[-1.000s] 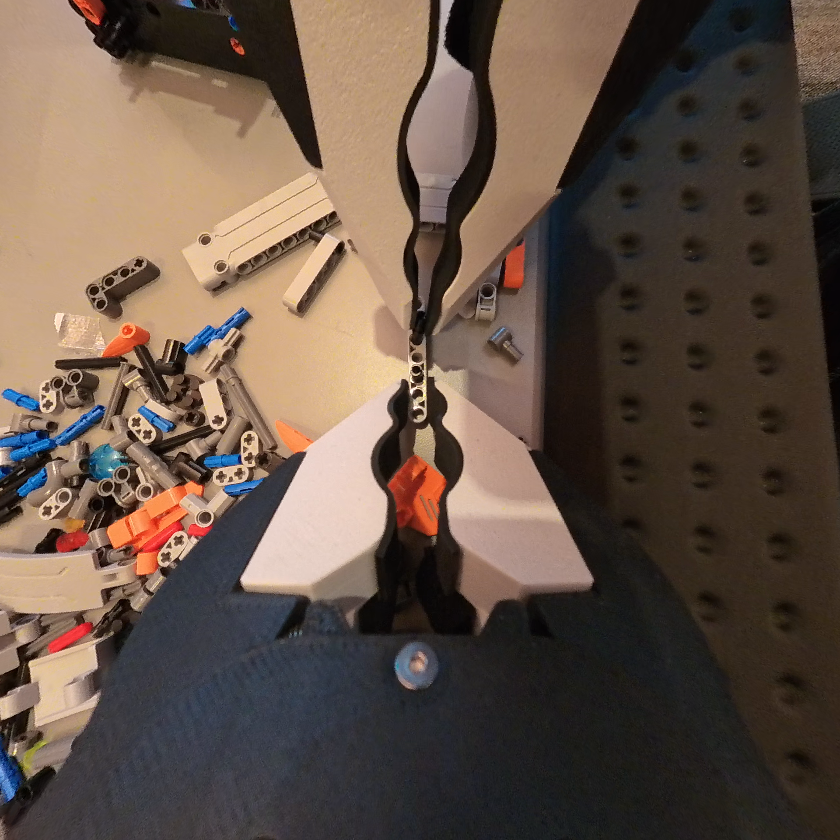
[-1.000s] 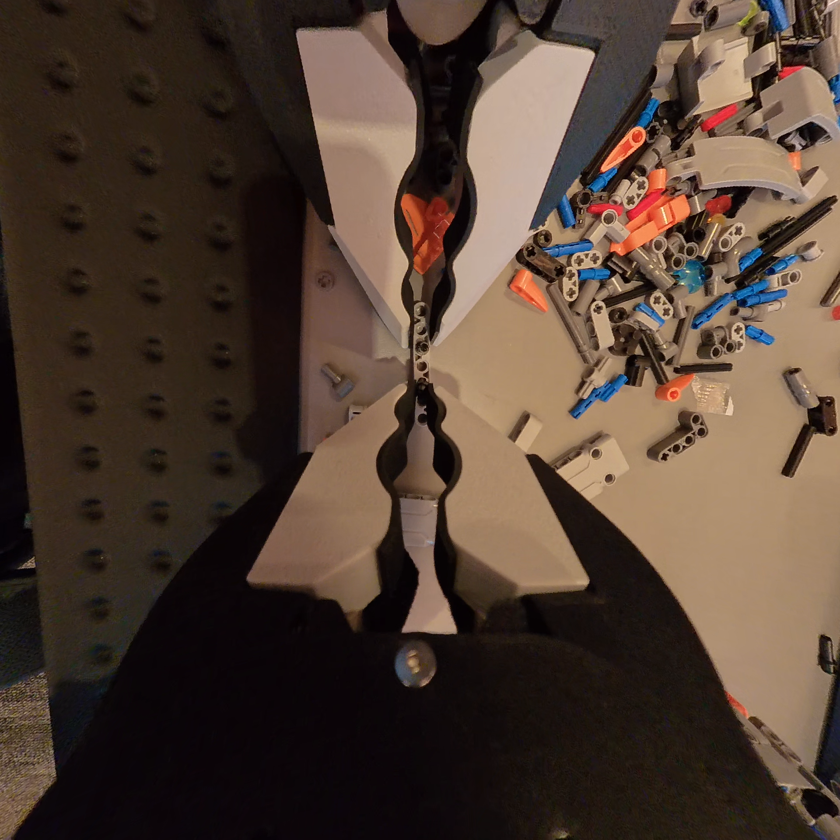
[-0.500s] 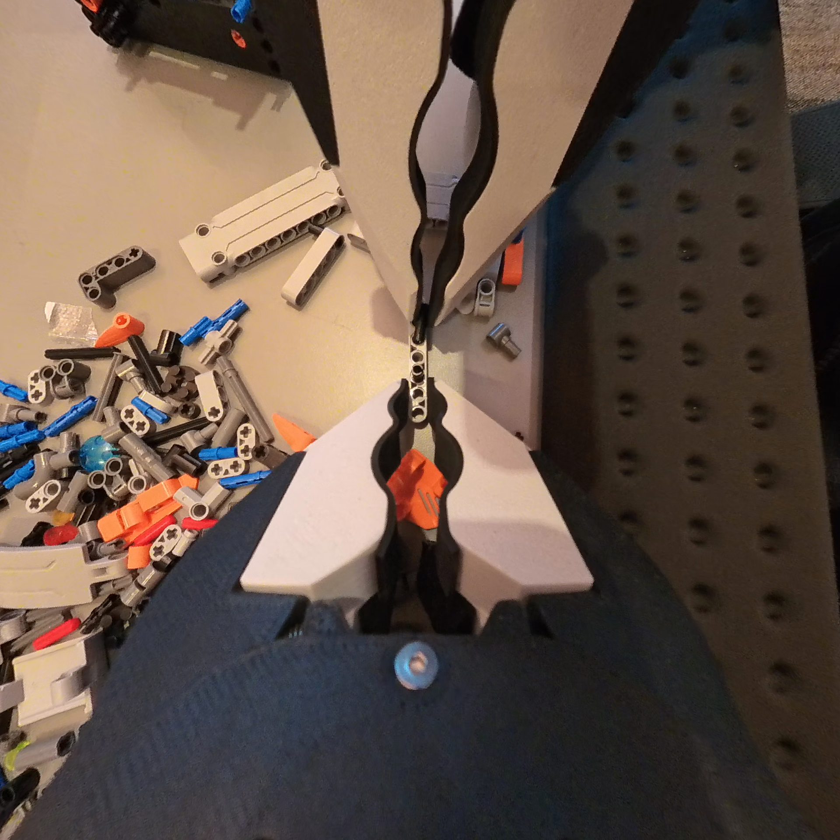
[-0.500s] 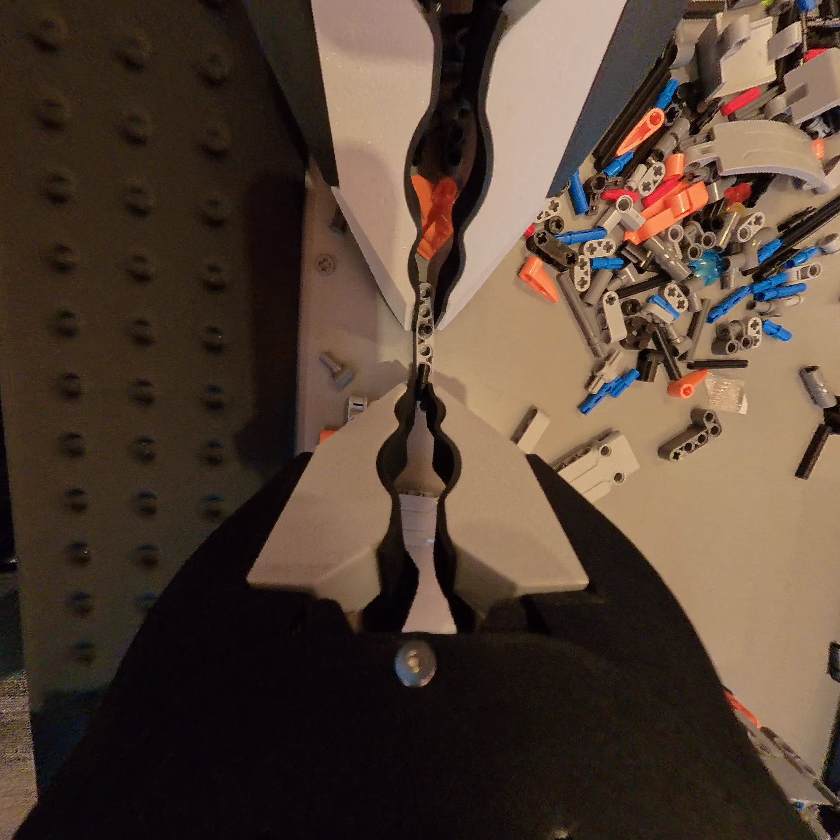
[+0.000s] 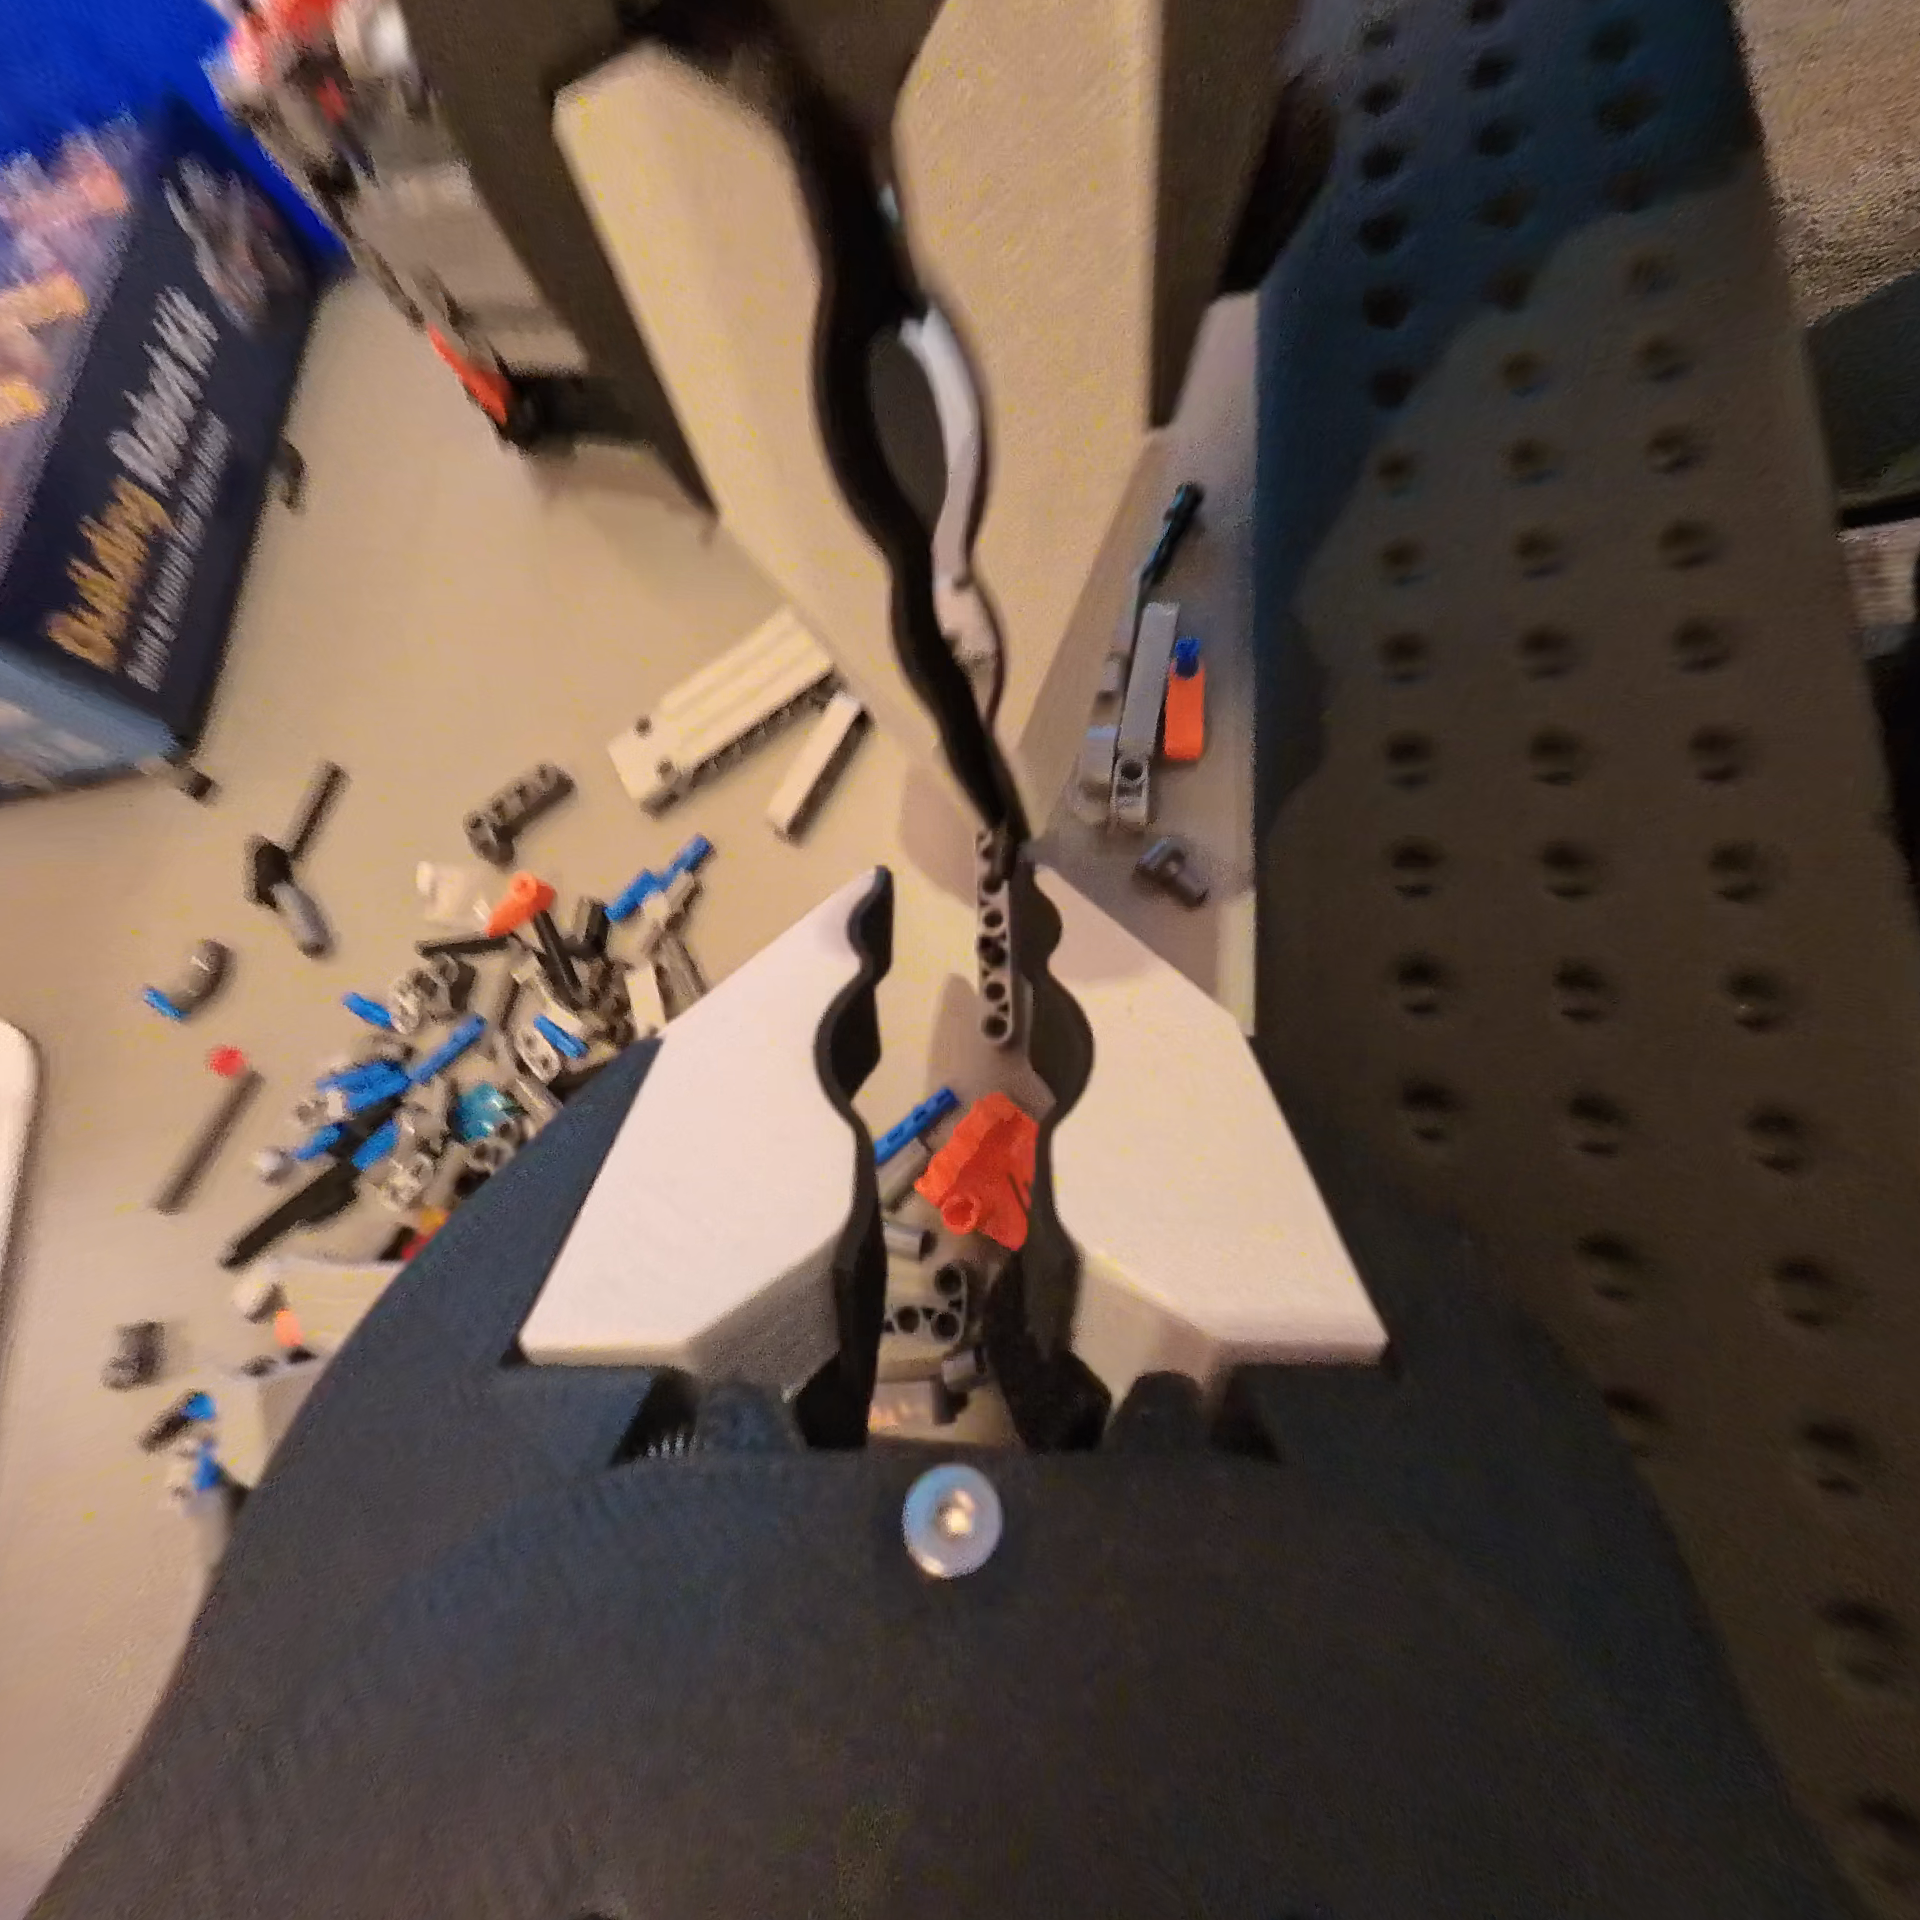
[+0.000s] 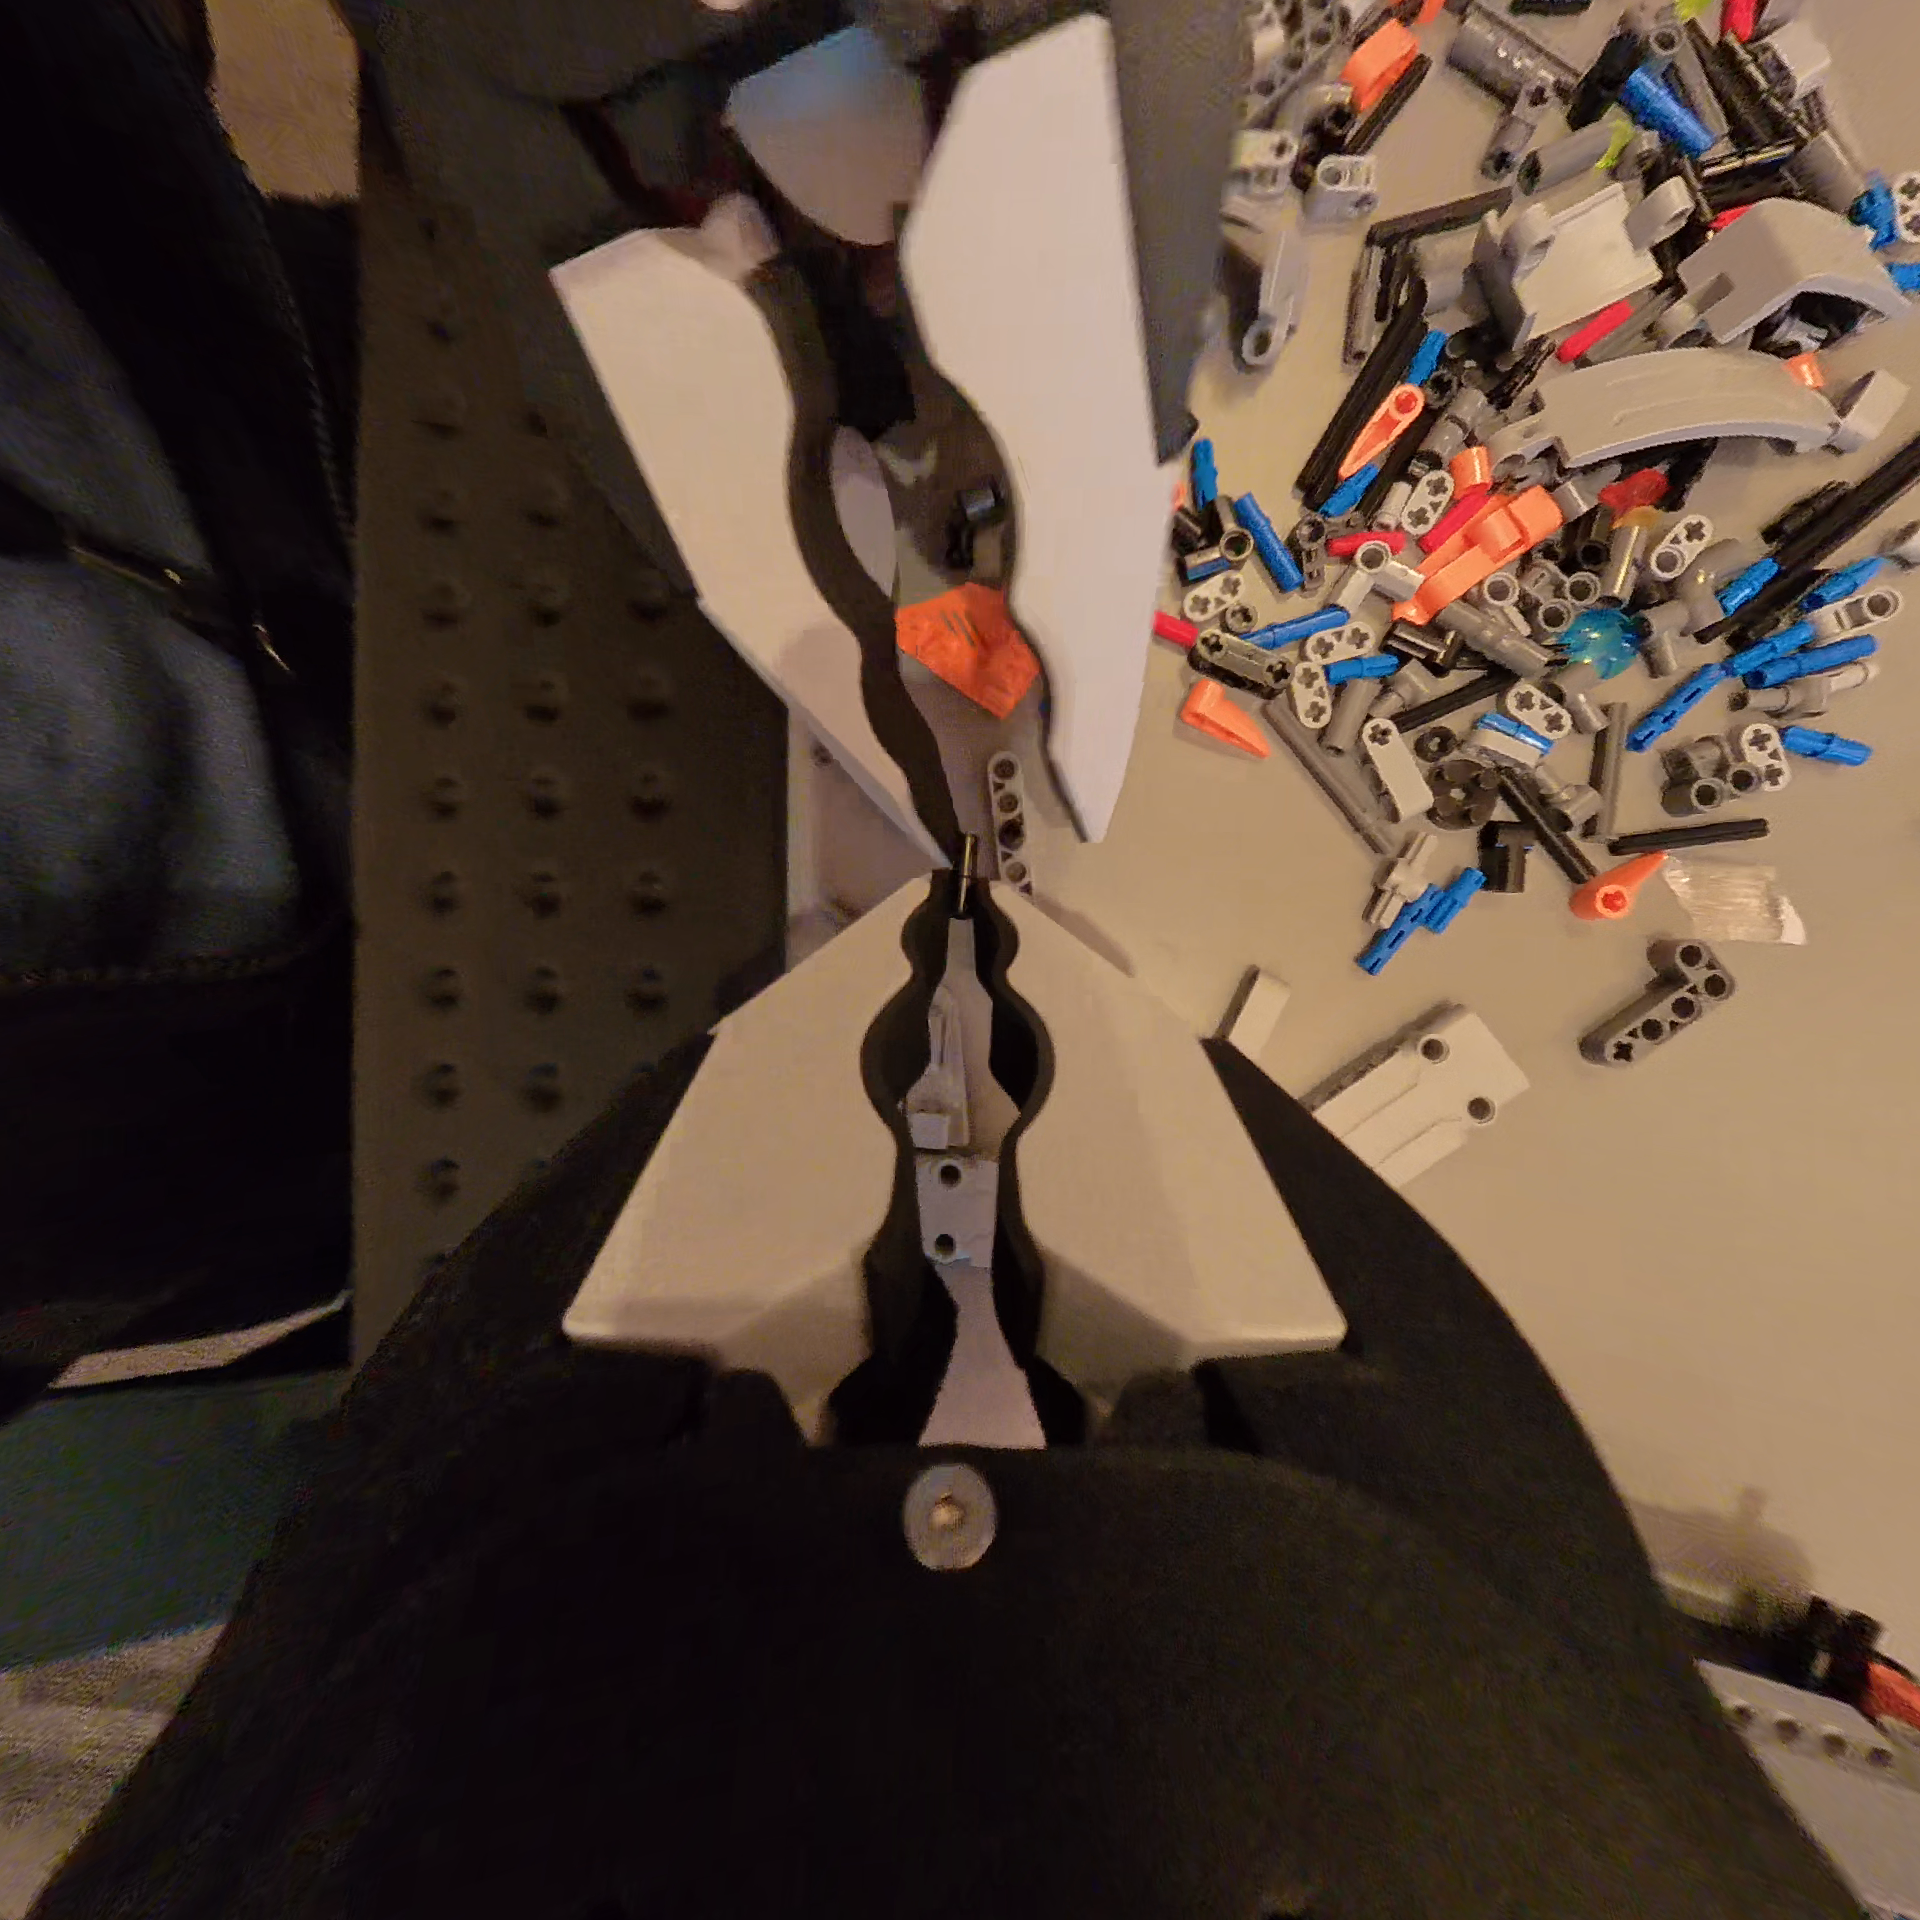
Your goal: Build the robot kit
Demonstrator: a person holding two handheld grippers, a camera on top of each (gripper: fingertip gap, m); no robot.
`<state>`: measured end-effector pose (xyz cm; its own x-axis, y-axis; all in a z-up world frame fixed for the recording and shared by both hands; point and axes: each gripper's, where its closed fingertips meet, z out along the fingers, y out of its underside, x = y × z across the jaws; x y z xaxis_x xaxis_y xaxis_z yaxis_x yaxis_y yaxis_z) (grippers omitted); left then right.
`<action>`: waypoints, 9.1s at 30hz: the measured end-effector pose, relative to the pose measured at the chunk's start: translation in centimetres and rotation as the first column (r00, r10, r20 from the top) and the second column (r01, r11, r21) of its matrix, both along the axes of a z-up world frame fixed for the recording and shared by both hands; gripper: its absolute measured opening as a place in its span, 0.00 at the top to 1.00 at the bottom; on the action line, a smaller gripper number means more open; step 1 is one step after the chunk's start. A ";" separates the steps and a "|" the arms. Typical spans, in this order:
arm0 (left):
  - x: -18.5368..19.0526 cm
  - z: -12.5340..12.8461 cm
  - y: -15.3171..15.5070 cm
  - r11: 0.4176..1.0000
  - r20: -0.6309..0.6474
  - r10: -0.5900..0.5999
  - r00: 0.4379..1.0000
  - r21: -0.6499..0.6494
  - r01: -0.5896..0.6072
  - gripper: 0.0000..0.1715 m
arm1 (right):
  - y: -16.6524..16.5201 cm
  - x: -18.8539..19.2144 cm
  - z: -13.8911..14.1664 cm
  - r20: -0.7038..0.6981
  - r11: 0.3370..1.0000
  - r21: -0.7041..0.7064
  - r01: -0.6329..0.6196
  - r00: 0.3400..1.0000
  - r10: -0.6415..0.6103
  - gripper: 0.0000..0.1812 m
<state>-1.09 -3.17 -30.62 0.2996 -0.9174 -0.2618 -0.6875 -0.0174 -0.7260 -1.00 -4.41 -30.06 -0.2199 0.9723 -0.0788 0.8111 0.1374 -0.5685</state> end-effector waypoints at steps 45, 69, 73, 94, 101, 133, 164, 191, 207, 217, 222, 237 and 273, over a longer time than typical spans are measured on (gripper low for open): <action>-2.7 9.2 2.6 0.967 0.365 0.134 0.921 0.156 -0.202 0.99 | 3.6 -4.2 10.5 -0.476 0.866 -0.474 0.159 0.782 -0.404 0.97; -2.7 9.2 2.5 0.968 0.373 0.130 0.919 0.152 -0.199 0.99 | 4.1 -3.6 10.1 -0.475 0.875 -0.439 0.203 0.774 -0.418 0.94; -2.7 9.4 2.6 0.967 0.375 0.131 0.918 0.157 -0.202 0.99 | 4.4 -3.3 10.0 -0.476 0.877 -0.426 0.223 0.769 -0.427 0.94; -1.8 6.7 2.4 0.976 0.219 0.122 0.968 0.153 -0.158 0.94 | 3.5 -2.6 7.9 -0.424 0.906 -0.353 0.233 0.824 -0.377 0.99; -1.7 -2.3 -0.2 0.966 -0.032 0.047 0.998 -0.253 -0.053 0.82 | 1.8 -0.2 0.9 -0.181 0.986 -0.011 0.166 0.970 -0.165 0.99; -1.0 -3.4 -0.7 0.954 -0.050 0.012 0.999 -0.300 -0.026 0.97 | 0.9 0.0 -3.3 0.093 0.973 0.209 -0.095 0.993 0.076 0.99; 0.9 1.3 -0.6 0.755 0.326 0.095 0.941 -0.640 0.145 0.97 | 2.3 1.2 -0.2 -0.009 0.799 0.601 0.019 1.000 -0.016 0.92; 8.7 9.9 0.7 0.869 0.523 -0.084 0.848 -0.378 0.319 0.83 | 2.4 8.2 11.1 -0.632 0.785 -0.482 0.388 0.467 -0.619 0.93; 11.9 11.6 1.2 0.946 0.652 0.045 0.757 -0.272 0.178 0.96 | 3.9 8.1 13.1 -0.725 0.704 -0.601 0.378 0.112 -0.679 0.92; 10.3 9.6 0.7 0.878 0.478 -0.037 0.878 -0.404 0.257 0.96 | 3.8 11.3 13.4 -0.770 0.778 -0.142 0.612 0.426 -0.476 0.87; 9.9 8.3 -0.1 0.826 0.296 -0.115 0.948 -0.502 0.257 0.96 | 2.6 11.5 12.4 -0.525 0.571 0.622 0.535 0.827 -0.203 0.87; 11.0 5.5 0.9 0.736 -0.004 -0.243 0.970 -0.652 0.181 0.97 | 3.0 11.9 8.5 -0.230 0.360 0.896 0.260 0.965 -0.126 0.90; 10.2 7.4 12.7 0.997 -0.209 -0.082 0.975 -0.006 0.082 0.77 | 11.1 15.7 5.5 -0.259 0.365 0.852 0.374 0.909 -0.326 0.97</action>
<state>9.07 9.50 -23.21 0.1619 -0.9359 -0.3129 -0.8228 0.0471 -0.5664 14.67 6.65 -24.60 0.1786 0.4956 0.8500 0.8929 0.2812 -0.3516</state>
